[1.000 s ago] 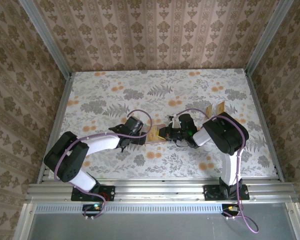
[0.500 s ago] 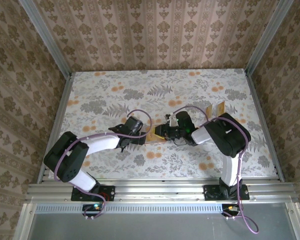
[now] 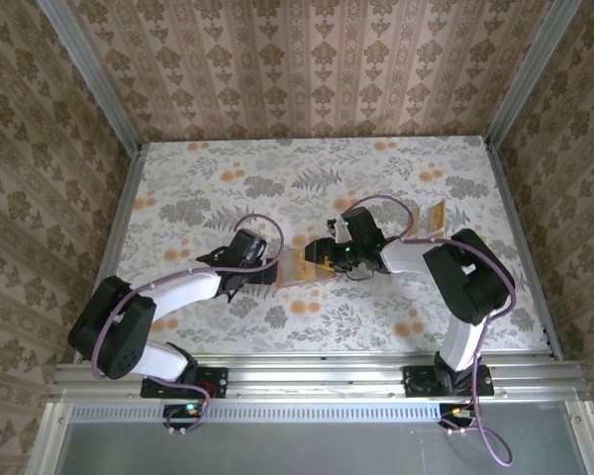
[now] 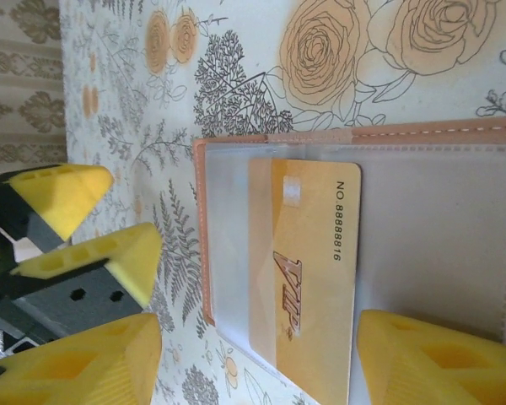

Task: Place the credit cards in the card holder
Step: Insert the credit card into the card slot.

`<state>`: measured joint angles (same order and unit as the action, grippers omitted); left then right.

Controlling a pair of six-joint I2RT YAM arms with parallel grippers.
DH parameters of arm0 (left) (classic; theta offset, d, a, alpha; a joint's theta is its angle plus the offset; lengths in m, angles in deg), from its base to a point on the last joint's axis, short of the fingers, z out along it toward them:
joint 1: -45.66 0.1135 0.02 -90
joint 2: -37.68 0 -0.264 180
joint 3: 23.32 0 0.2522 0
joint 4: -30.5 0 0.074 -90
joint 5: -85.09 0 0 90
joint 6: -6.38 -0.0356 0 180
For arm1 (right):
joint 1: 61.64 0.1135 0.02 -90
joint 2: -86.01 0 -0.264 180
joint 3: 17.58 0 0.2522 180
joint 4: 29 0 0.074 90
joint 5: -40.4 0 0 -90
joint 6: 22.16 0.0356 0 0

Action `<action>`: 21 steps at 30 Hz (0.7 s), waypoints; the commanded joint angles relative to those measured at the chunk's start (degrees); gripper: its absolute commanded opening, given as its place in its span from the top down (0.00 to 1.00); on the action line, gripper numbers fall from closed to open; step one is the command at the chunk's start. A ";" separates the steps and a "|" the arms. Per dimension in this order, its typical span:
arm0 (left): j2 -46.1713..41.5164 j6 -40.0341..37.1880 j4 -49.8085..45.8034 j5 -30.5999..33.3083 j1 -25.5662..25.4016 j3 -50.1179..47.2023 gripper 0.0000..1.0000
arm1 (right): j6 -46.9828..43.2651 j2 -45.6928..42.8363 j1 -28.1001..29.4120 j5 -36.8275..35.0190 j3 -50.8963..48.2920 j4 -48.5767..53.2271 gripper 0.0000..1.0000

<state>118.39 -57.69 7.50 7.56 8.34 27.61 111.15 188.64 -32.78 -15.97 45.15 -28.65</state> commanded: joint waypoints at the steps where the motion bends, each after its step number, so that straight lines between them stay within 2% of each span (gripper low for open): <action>1: -2.00 1.11 -2.71 -0.67 0.92 -1.15 0.00 | -4.26 -2.75 -0.16 -3.11 3.48 8.82 0.38; 7: -1.57 1.40 -2.95 -0.84 1.20 -2.00 0.00 | -7.79 -2.90 0.42 -6.96 7.56 17.35 0.43; 11: -0.52 1.13 -2.63 -0.86 0.87 -2.03 0.00 | -10.30 -2.36 0.93 -12.24 10.25 23.87 0.51; 17: 1.64 0.79 -2.45 -0.29 0.08 -0.85 0.00 | -11.91 -0.96 1.28 -15.91 12.19 27.20 0.81; 19: 2.34 0.90 -2.45 -0.08 -0.35 -0.48 0.00 | -13.20 -0.16 1.69 -17.99 13.27 29.24 0.86; 21: 3.02 0.87 -2.79 0.57 -0.80 -0.05 0.00 | -14.10 0.62 1.90 -19.31 14.08 30.36 0.88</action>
<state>120.38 -57.47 5.75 7.17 8.16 26.12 99.76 187.90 -31.60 -30.90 57.02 -2.92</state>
